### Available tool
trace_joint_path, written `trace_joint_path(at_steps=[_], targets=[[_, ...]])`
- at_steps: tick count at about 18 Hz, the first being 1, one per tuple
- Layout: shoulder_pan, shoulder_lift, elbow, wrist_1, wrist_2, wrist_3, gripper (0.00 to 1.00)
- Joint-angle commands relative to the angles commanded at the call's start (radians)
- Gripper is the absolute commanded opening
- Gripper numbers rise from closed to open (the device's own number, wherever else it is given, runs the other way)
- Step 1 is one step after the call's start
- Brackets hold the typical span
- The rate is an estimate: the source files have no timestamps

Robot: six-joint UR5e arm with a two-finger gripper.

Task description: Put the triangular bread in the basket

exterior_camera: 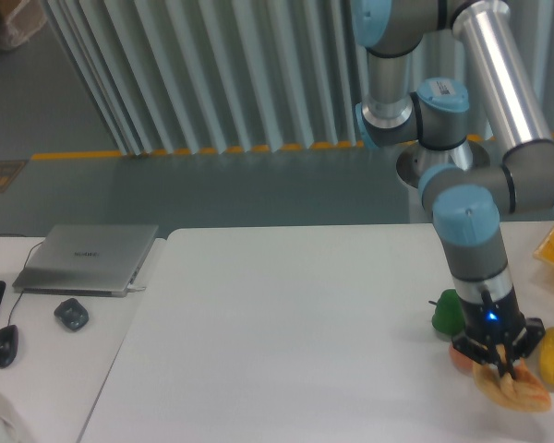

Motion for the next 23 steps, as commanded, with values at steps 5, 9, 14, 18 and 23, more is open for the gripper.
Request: trace_joint_path(at_steps=[5,9,14,18,23], targets=[[0.040,0.062,-0.031,-0.047,-0.017,0.176,0.07],[0.080,0.108,-0.034,-0.121,-0.023,0.345,0.07],[0.124,0.131,-0.035,-0.193,-0.022,0.577,0.07],[0.176,0.160,-0.035,-0.276,-0.023,0.787,0.07],[0.256,0.187,-0.037,-0.357,-0.081,1.005,0.08]])
